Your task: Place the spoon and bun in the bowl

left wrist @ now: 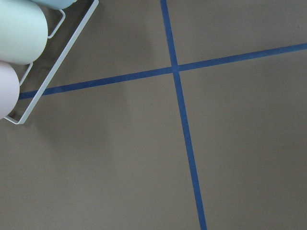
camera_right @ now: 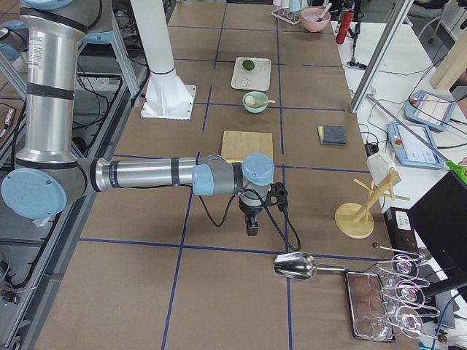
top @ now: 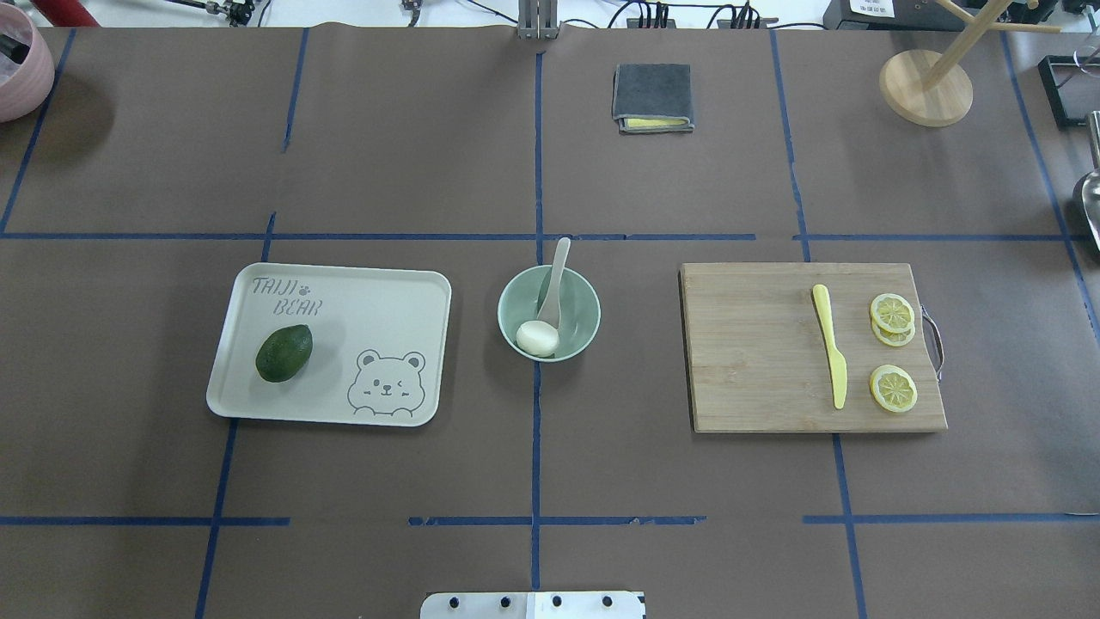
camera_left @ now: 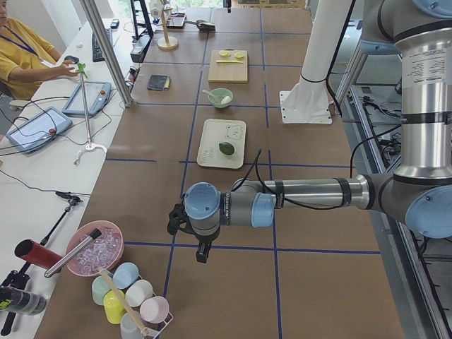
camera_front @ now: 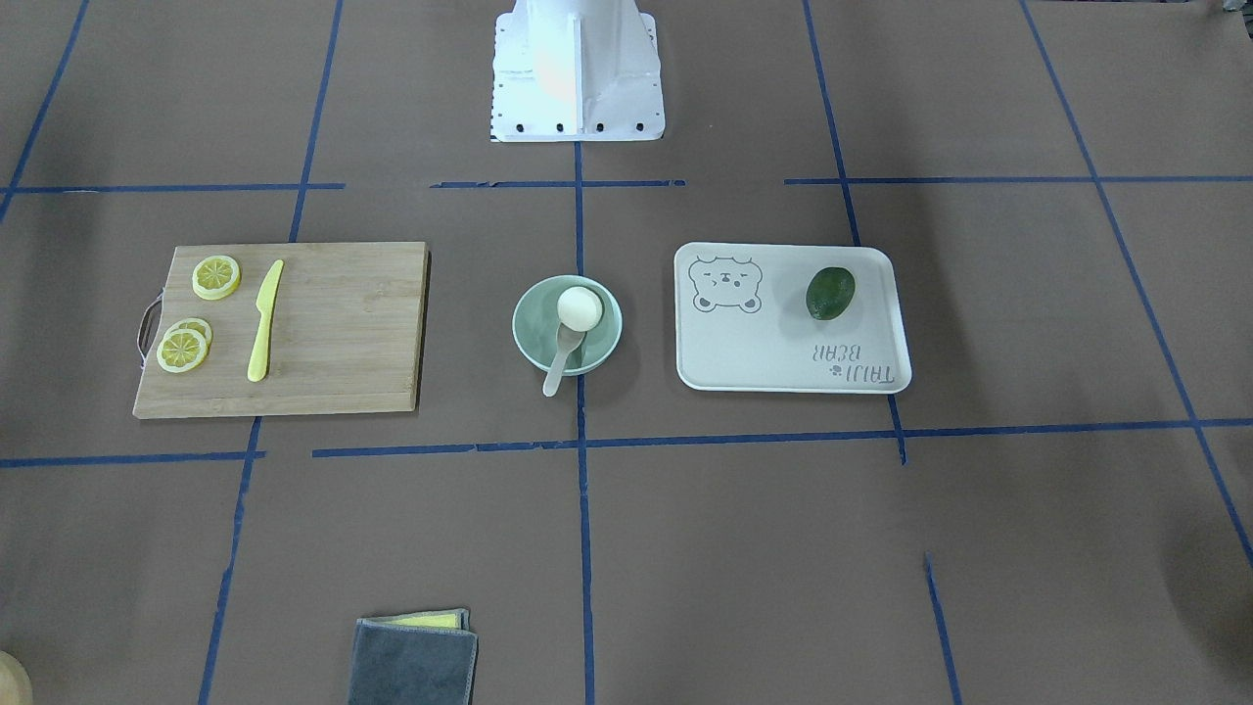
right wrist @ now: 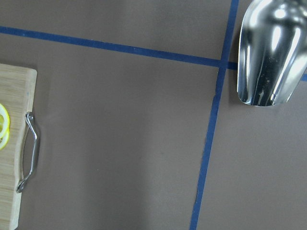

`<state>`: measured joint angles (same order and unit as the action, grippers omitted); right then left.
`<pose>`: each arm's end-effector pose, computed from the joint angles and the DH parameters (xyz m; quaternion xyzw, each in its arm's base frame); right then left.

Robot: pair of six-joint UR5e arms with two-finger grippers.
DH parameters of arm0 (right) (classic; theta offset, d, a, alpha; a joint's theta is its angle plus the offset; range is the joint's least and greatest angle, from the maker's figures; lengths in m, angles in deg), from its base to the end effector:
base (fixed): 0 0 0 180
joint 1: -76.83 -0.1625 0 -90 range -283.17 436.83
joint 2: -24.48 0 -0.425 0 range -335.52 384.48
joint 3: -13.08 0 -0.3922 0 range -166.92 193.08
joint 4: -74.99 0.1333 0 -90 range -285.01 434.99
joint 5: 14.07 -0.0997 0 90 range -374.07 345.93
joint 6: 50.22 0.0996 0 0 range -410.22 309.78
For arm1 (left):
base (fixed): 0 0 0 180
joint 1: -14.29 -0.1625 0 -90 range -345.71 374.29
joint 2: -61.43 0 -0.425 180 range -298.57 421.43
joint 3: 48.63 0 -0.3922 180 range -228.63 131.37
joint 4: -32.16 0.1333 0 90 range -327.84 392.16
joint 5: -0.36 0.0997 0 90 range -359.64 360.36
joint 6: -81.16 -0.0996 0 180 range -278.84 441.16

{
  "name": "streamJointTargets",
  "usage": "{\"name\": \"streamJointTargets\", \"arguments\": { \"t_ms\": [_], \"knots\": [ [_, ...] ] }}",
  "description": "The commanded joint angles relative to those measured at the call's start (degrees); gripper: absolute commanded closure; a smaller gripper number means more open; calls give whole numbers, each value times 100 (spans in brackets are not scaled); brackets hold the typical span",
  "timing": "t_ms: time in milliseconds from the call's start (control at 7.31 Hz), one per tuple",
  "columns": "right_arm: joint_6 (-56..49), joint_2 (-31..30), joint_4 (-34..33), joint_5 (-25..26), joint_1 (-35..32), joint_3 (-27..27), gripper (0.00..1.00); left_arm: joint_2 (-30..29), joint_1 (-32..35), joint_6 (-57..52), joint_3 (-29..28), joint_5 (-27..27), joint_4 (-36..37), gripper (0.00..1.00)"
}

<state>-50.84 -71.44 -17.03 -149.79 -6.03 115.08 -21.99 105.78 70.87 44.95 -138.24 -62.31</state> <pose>0.0055 -0.4547 0.6060 0.0105 -0.3895 -0.0760 0.9178 -0.0701 -0.4426 0.6685 0.0539 0.4081 0.0752 0.9082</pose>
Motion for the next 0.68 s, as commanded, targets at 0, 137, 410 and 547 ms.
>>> {"name": "streamJointTargets", "arguments": {
  "t_ms": [0, 137, 410, 547],
  "knots": [
    [0, 100, -272, 1, -160, 48, 0, -26, 0, 9, 220, 8, 51, 0],
    [0, 108, -403, 1, -265, 65, 0, 0, 0, 9, 265, 0, 60, 0],
    [0, 126, -405, 1, -258, 56, 0, -60, 0, 9, 257, 9, 78, 0],
    [0, 100, -405, 1, -318, 117, 0, -78, 0, 9, 248, 0, 78, 0]
  ]
}}
